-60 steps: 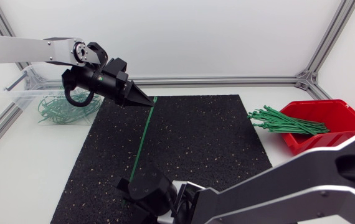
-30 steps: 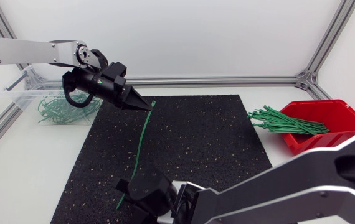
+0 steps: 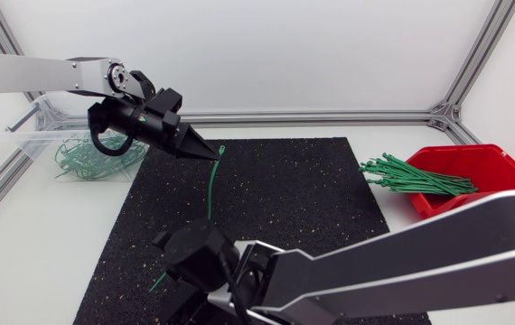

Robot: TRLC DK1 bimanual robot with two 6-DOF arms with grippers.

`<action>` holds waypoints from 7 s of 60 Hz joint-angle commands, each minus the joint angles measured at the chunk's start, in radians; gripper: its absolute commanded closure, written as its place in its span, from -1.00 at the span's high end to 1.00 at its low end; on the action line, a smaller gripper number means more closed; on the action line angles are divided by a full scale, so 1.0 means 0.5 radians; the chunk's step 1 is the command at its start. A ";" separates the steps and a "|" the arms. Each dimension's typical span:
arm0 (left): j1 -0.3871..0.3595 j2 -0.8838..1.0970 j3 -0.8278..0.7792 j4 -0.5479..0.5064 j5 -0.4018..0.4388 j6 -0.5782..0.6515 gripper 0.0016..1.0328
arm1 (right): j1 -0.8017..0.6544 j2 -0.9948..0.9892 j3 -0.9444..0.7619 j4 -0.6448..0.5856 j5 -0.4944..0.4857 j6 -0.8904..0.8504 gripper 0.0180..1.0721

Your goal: Take a green cable tie from the red box, thread the tail through the head to close it, then place it in the transparent bin on the left.

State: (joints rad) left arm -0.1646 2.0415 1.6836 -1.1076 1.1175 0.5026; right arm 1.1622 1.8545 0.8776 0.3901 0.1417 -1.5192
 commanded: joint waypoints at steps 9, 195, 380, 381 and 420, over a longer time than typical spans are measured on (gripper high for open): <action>0.041 -0.156 -0.118 0.028 0.014 0.075 -0.95 | -0.171 -0.212 0.288 -0.550 -0.185 0.667 -0.90; -0.435 -1.730 -1.744 2.875 -0.109 -2.174 -0.95 | -0.977 -1.393 0.733 -1.940 -2.278 5.327 -0.89; -0.720 -2.061 -1.674 2.869 -0.345 -2.285 -0.95 | -0.879 -1.423 0.939 -1.921 -2.011 6.367 -0.89; -0.720 -2.061 -1.674 2.869 -0.342 -2.285 -0.95 | -0.879 -1.420 0.939 -1.921 -2.011 6.367 -0.89; -0.720 -2.076 -1.689 2.869 -0.345 -2.278 -0.95 | -0.885 -1.466 0.911 -1.882 -1.940 6.367 -0.89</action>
State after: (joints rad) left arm -0.5140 1.0161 0.8295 0.3222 0.9512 -0.6102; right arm 0.7147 1.1336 1.3392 -0.5632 -0.8356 1.6310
